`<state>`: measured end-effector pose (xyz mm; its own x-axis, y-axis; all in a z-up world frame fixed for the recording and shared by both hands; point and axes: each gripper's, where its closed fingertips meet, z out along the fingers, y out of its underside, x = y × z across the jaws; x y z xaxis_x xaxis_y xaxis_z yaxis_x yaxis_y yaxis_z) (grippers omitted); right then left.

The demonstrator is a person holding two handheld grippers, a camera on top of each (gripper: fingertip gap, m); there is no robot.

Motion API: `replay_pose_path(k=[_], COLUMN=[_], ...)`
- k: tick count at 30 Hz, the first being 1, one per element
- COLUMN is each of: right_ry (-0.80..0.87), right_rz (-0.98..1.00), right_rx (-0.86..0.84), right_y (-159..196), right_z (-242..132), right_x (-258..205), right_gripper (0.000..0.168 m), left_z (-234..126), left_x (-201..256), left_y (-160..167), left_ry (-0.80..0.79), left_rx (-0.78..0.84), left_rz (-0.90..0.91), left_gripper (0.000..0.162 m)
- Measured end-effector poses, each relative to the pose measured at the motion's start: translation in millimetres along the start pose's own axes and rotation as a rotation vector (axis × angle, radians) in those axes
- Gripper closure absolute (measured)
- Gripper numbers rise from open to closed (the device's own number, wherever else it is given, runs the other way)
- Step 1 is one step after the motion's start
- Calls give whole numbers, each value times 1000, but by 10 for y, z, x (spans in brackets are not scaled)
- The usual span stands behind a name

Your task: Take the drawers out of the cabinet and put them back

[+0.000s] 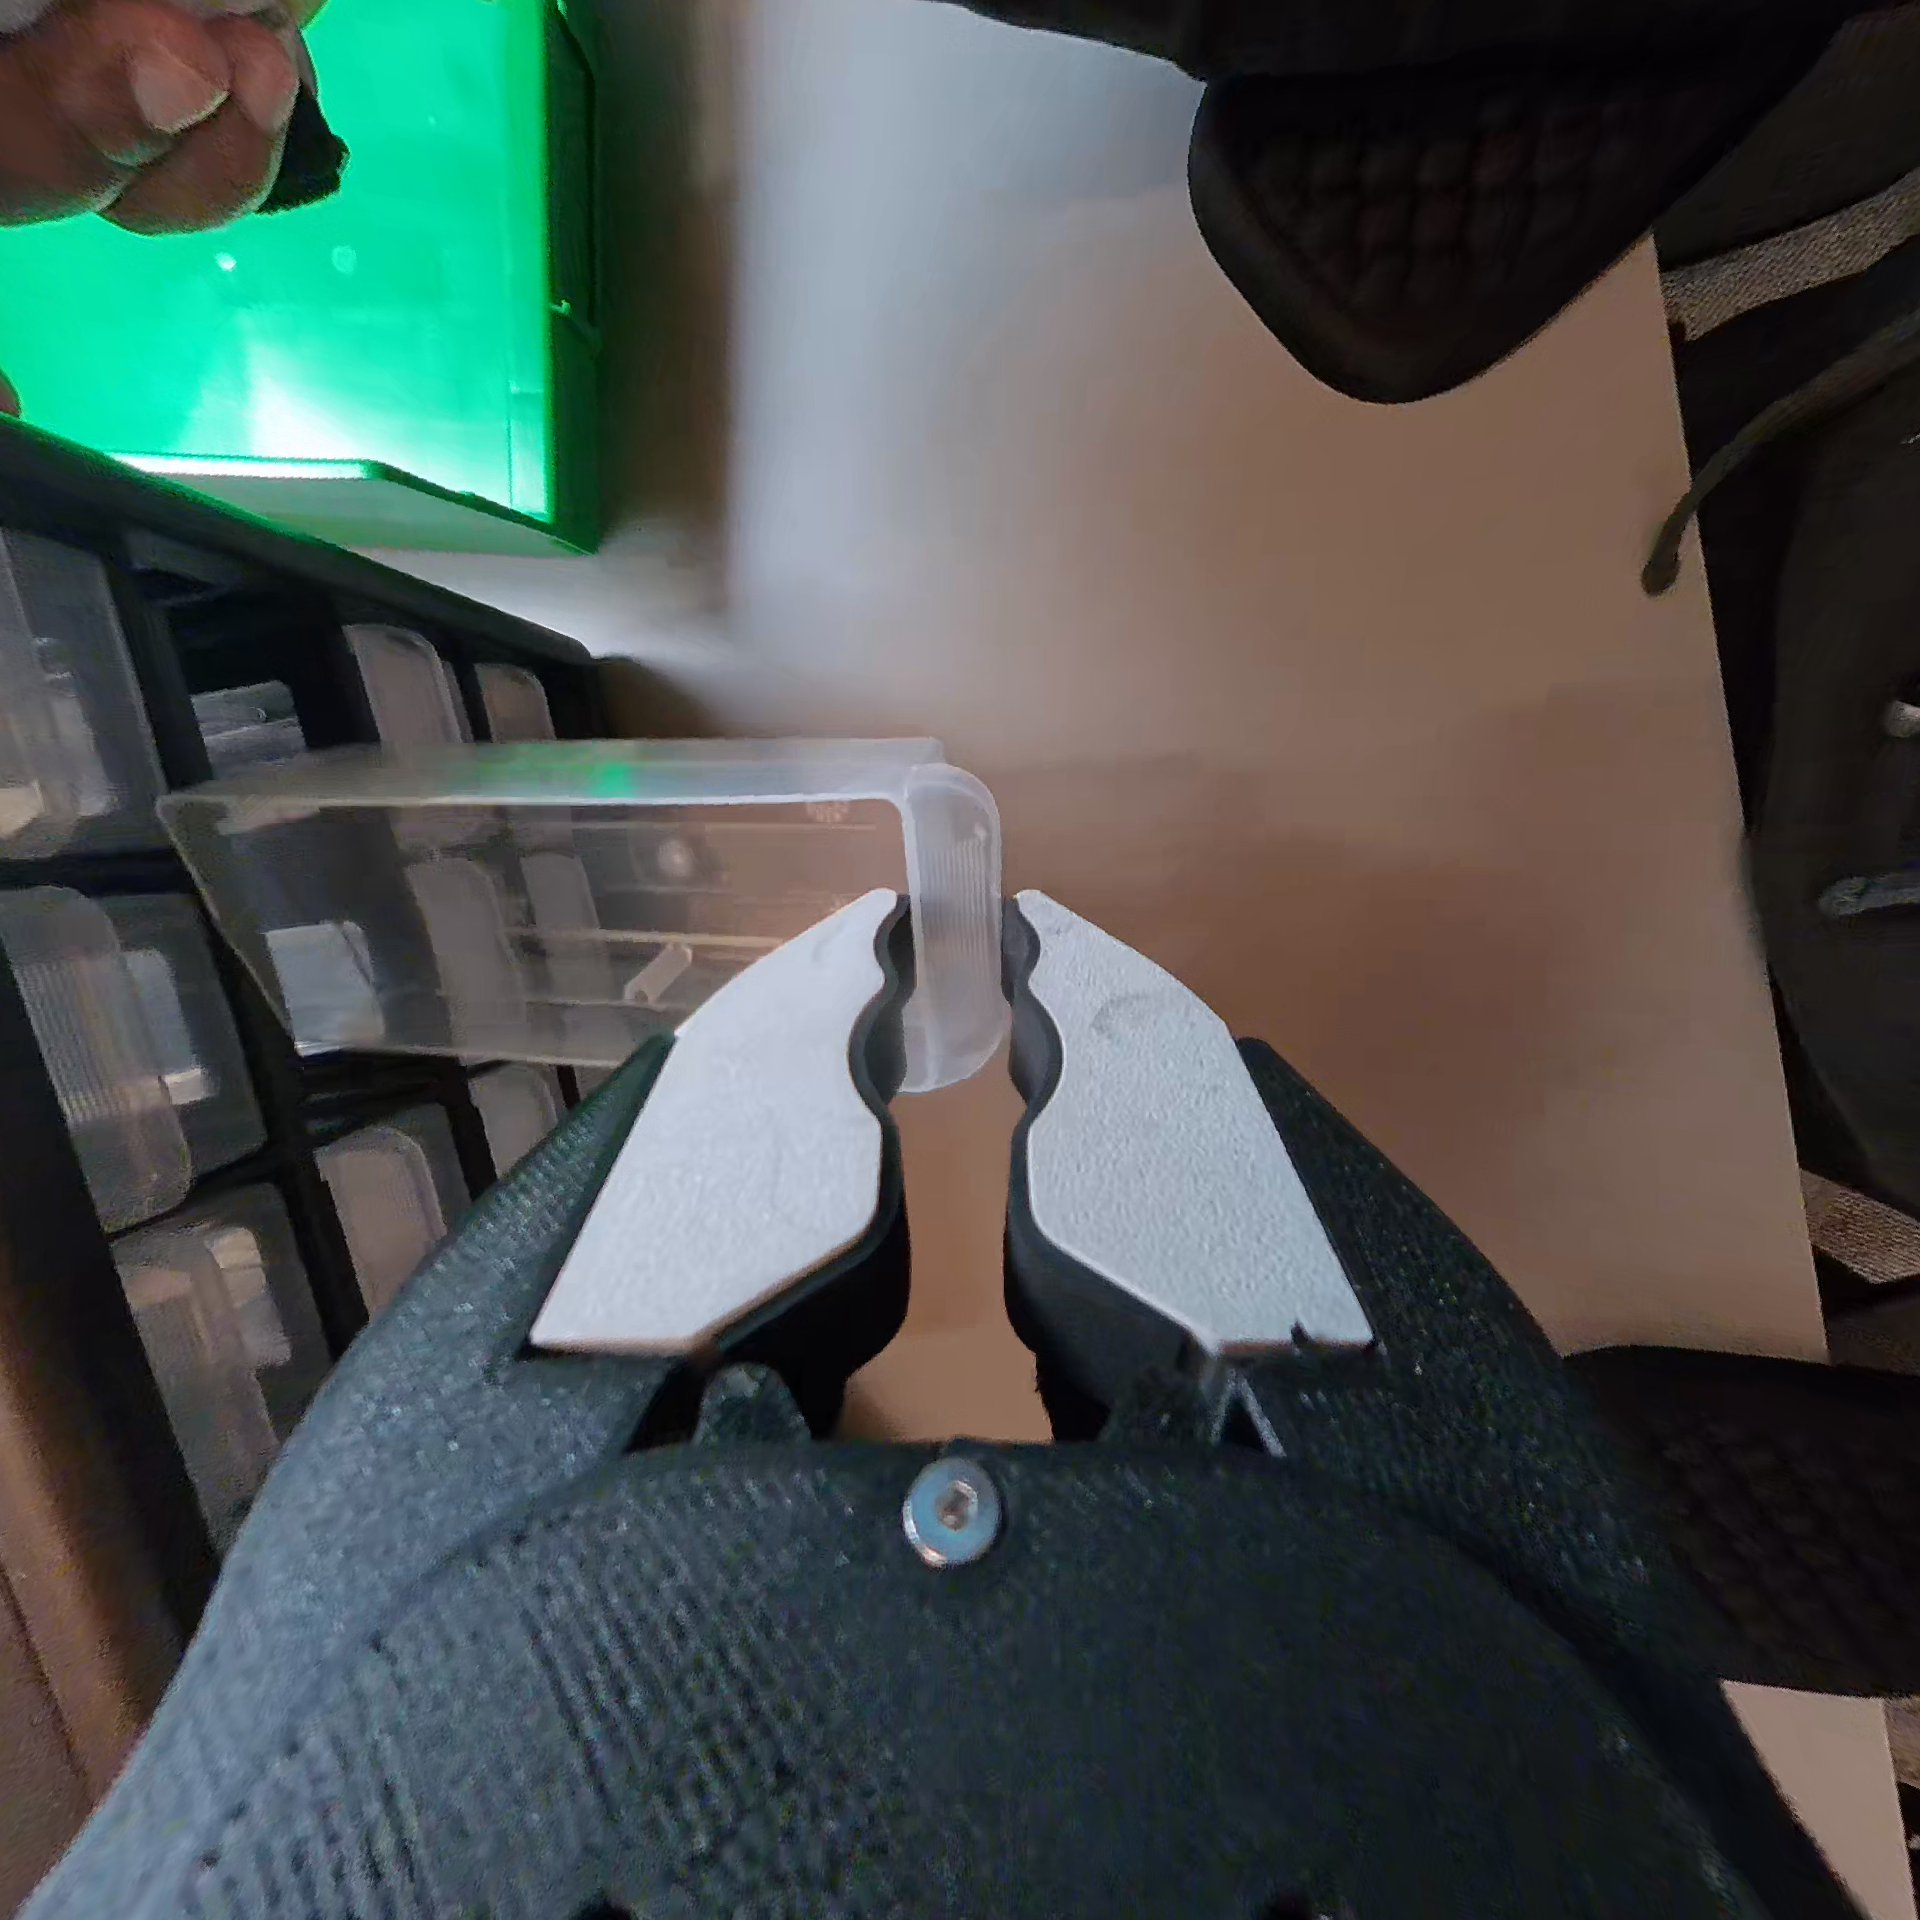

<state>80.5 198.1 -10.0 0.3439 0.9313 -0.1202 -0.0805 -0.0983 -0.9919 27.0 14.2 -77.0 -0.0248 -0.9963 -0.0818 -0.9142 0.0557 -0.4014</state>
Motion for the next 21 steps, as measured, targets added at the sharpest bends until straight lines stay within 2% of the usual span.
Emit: replay_pose_path(k=[21], right_ry=[-6], right_rz=[14], right_rx=[8], right_y=[-1], right_z=[0], right_x=[0], right_gripper=[168], left_z=[-42], left_x=[11], left_y=[94], left_ry=[-25], left_rx=[13], left_rz=[-26], left_gripper=[146])
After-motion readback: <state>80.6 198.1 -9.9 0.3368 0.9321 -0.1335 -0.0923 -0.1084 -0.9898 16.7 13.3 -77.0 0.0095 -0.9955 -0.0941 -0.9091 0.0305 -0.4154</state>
